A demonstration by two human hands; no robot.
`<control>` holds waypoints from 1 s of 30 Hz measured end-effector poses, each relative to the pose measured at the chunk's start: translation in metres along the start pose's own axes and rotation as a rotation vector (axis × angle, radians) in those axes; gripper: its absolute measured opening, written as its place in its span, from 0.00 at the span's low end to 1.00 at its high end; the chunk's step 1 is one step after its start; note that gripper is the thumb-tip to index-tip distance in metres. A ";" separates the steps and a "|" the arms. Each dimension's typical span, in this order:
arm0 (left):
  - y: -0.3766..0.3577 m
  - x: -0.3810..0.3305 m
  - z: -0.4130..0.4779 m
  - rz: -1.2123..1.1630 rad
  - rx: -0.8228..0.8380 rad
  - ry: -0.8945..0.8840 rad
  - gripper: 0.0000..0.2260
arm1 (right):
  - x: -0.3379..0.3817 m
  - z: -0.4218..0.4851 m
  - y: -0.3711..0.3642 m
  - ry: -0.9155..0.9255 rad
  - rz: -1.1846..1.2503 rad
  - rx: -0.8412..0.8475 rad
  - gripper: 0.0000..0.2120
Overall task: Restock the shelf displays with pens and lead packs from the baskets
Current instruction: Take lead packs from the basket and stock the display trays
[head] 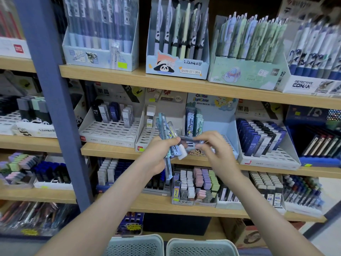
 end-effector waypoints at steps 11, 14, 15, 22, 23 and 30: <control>0.023 -0.003 0.017 0.068 -0.119 -0.040 0.17 | -0.040 0.039 0.024 -0.229 -0.184 -0.121 0.06; 0.026 -0.002 0.021 0.064 -0.124 -0.065 0.16 | -0.040 0.042 0.020 -0.184 -0.258 -0.087 0.08; 0.026 -0.002 0.023 0.062 -0.122 -0.073 0.15 | -0.039 0.045 0.020 -0.166 -0.283 -0.077 0.08; 0.027 -0.003 0.024 0.045 -0.101 -0.087 0.09 | -0.034 0.072 0.007 -0.066 -0.474 0.092 0.10; 0.027 -0.004 0.024 0.033 -0.099 -0.088 0.07 | -0.035 0.075 0.001 -0.066 -0.503 0.151 0.10; 0.028 -0.006 0.021 0.021 -0.090 -0.111 0.05 | -0.018 0.071 -0.023 0.237 -0.702 0.067 0.11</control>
Point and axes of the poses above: each hand's wrist, its own z-axis towards the middle knuckle, its own y-axis out of the back of the hand, x = y × z, the point moved 9 cm from there along z, towards the middle knuckle, and after that the axes turned 3 degrees about -x, right-handed, at the moved point
